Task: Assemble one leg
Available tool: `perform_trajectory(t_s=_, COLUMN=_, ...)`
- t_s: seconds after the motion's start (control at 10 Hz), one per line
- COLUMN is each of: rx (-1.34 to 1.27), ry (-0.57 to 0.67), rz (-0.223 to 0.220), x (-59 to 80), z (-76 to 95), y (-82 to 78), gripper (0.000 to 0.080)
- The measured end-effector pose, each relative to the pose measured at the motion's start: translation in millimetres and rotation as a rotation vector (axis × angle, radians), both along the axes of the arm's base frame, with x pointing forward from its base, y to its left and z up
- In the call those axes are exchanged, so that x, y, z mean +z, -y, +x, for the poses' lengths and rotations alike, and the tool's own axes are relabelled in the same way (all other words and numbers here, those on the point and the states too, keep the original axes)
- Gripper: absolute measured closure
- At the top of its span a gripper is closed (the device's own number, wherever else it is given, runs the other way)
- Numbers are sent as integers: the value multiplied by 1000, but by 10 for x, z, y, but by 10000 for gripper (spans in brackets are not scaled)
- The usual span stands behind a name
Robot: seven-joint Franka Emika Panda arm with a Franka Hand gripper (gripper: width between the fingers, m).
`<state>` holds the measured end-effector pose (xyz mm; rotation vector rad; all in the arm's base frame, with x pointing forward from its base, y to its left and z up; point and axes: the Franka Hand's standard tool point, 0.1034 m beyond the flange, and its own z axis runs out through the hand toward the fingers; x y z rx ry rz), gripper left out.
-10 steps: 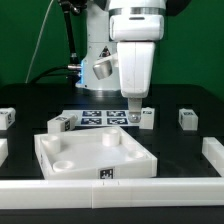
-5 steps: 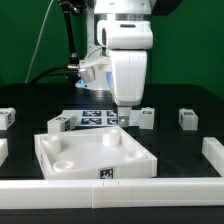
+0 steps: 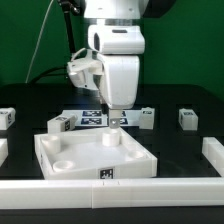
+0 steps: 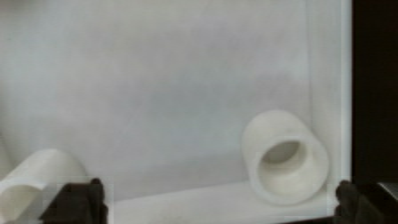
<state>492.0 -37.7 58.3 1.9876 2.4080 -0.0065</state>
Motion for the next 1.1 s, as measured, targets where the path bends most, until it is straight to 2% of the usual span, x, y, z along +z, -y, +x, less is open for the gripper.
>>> perform_trajectory(t_s=0.3, rx=-11, ry=-36, rz=8, x=-182, z=-114, y=182, gripper=150)
perform_trajectory(t_s=0.5, rx=-24, ry=-72, rz=19, x=-404, z=-228, y=200, gripper=150)
perform_trajectory(t_s=0.6, rx=-39, ry=-82, rz=22, x=-469, z=-267, y=188, gripper=150)
perform_trajectory(t_s=1.0, rx=-72, ry=-80, rz=24, x=-508, z=-280, y=172, gripper=150)
perform_trajectory(t_s=1.1, rx=-73, ry=-81, rz=24, x=-512, z=-284, y=177, gripper=274)
